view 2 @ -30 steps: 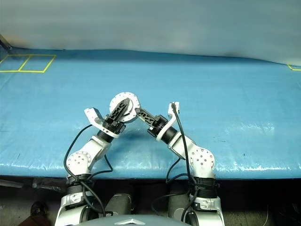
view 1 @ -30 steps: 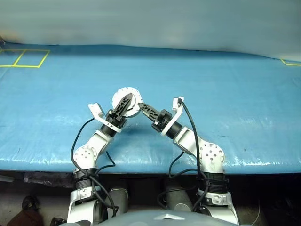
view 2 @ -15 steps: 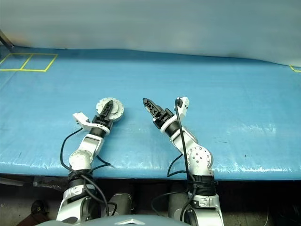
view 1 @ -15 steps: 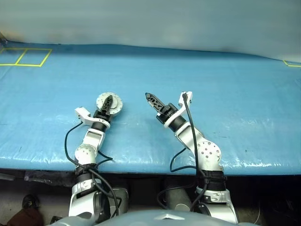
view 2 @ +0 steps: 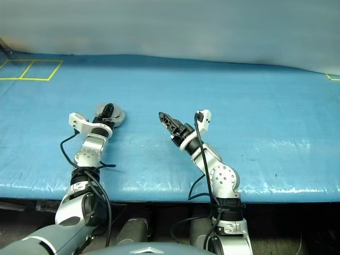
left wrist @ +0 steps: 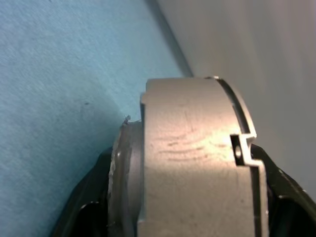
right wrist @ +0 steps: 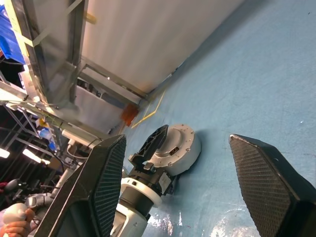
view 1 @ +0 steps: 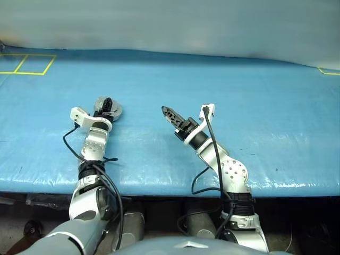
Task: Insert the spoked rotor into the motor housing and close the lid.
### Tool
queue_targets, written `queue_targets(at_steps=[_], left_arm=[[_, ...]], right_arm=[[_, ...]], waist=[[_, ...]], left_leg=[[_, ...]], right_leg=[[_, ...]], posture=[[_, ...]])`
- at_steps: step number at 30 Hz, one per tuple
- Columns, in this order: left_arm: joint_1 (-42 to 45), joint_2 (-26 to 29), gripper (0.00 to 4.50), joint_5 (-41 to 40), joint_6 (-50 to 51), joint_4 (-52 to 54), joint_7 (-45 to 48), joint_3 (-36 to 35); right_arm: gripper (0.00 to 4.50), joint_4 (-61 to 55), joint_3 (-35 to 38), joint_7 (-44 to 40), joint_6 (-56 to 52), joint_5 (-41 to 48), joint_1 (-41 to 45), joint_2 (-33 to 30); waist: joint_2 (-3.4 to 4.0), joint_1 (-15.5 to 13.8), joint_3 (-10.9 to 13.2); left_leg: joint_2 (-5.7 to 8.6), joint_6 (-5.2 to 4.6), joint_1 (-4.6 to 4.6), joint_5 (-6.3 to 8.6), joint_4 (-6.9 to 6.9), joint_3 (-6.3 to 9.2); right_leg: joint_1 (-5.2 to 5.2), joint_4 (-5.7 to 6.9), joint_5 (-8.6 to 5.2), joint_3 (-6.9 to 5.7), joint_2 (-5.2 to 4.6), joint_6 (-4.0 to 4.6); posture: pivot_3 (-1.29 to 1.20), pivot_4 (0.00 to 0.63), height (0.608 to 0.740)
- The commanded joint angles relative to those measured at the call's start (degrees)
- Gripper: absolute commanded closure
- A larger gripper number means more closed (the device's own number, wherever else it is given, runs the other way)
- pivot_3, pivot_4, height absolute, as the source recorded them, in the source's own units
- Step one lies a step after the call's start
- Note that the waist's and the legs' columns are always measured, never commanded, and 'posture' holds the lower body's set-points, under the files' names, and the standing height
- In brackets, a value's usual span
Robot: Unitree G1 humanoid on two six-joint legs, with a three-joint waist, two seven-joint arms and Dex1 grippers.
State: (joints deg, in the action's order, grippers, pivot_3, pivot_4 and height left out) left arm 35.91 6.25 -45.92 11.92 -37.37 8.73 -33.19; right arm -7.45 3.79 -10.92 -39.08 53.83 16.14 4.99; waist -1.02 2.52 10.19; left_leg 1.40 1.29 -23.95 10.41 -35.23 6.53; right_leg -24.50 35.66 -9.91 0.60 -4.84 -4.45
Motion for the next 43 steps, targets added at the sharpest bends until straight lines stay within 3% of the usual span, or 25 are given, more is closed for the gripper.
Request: queue_targets(at_steps=[1, 12, 15, 21, 24, 28, 30, 34, 43], left_arm=[[-2.5, 1.0, 0.01, 2.6, -3.3, 3.8, -3.0, -0.9], [-16.2, 5.0, 0.01, 5.9, -4.2, 23.4, -4.8, -0.8], [-19.6, 7.4, 0.01, 12.3, -6.3, 30.1, 2.6, 6.9], [-23.2, 16.2, 0.01, 22.2, -7.0, 40.6, 21.5, 25.3], [-24.3, 22.6, 0.01, 29.6, -6.8, 42.0, 29.9, 35.3], [-24.2, 26.2, 0.01, 35.0, -6.5, 39.3, 34.3, 41.4], [-24.3, 26.4, 0.01, 35.2, -6.4, 38.8, 36.4, 42.7], [-23.9, 25.2, 0.00, 34.7, -7.5, 37.3, 37.3, 41.8], [-23.6, 23.4, 0.00, 33.9, -8.2, 36.6, 36.4, 39.5]], right_arm=[[0.98, -1.4, -0.2, -0.4, 0.7, 0.0, -0.1, 1.3], [0.98, -0.1, -1.1, -0.1, 0.0, -2.9, 1.0, 0.3], [0.98, -1.3, -4.3, -2.4, 3.5, -9.9, 1.0, -2.7], [0.98, -1.8, -13.6, -7.6, 19.1, -32.7, 0.7, -15.4], [0.98, 0.1, -15.3, -13.6, 20.9, -36.9, 0.7, -22.6], [0.98, 3.2, -13.0, -16.0, 21.9, -37.8, 0.7, -25.0], [0.98, 3.5, -13.2, -17.6, 22.2, -38.9, 0.5, -26.0], [0.11, 2.2, -14.0, -23.2, 20.6, -37.7, -0.8, -27.6], [0.05, 1.2, -13.9, -25.1, 20.3, -38.9, -1.8, -27.3]], waist=[[0.00, 0.2, 0.0], [0.00, 0.7, 0.0], [-0.01, -0.1, 0.0], [0.00, -0.8, 0.0], [0.02, -0.3, 0.0], [0.03, 0.2, 0.0], [0.04, 0.2, 0.0], [0.03, -0.3, 0.0], [0.03, -0.5, 0.0]], left_leg=[[0.00, 0.00, 0.05, 0.00, 0.01, -0.01], [-0.04, 0.02, 0.16, 0.01, -0.03, -0.04], [-0.02, 0.04, 0.13, 0.01, -0.05, -0.05], [0.03, 0.11, 0.11, 0.02, -0.05, -0.13], [0.01, 0.12, 0.14, 0.03, 0.03, -0.25], [-0.12, 0.11, 0.16, 0.04, 0.14, -0.29], [-0.20, 0.10, 0.16, 0.04, 0.15, -0.28], [-0.20, 0.10, 0.14, 0.04, 0.10, -0.27], [-0.19, 0.10, 0.15, 0.04, 0.01, -0.26]], right_leg=[[0.04, 0.01, -0.01, 0.01, 0.00, 0.01], [0.08, 0.12, -0.15, 0.08, 0.01, 0.27], [0.08, 0.10, -0.17, 0.07, 0.01, 0.30], [0.08, 0.02, -0.17, 0.09, -0.07, 0.30], [0.01, 0.02, -0.20, 0.11, -0.12, 0.33], [-0.08, 0.08, -0.26, 0.10, -0.05, 0.44], [-0.10, 0.12, -0.28, 0.10, 0.03, 0.48], [-0.07, 0.10, -0.29, 0.10, 0.03, 0.47], [-0.03, 0.12, -0.27, 0.09, 0.02, 0.44]], posture=[[0.00, 0.150, 0.740], [0.00, 0.150, 0.740], [0.00, 0.150, 0.740], [0.00, 0.150, 0.740], [0.00, 0.150, 0.740], [0.00, 0.150, 0.740], [0.00, 0.150, 0.740], [0.00, 0.150, 0.740], [0.00, 0.150, 0.740]])
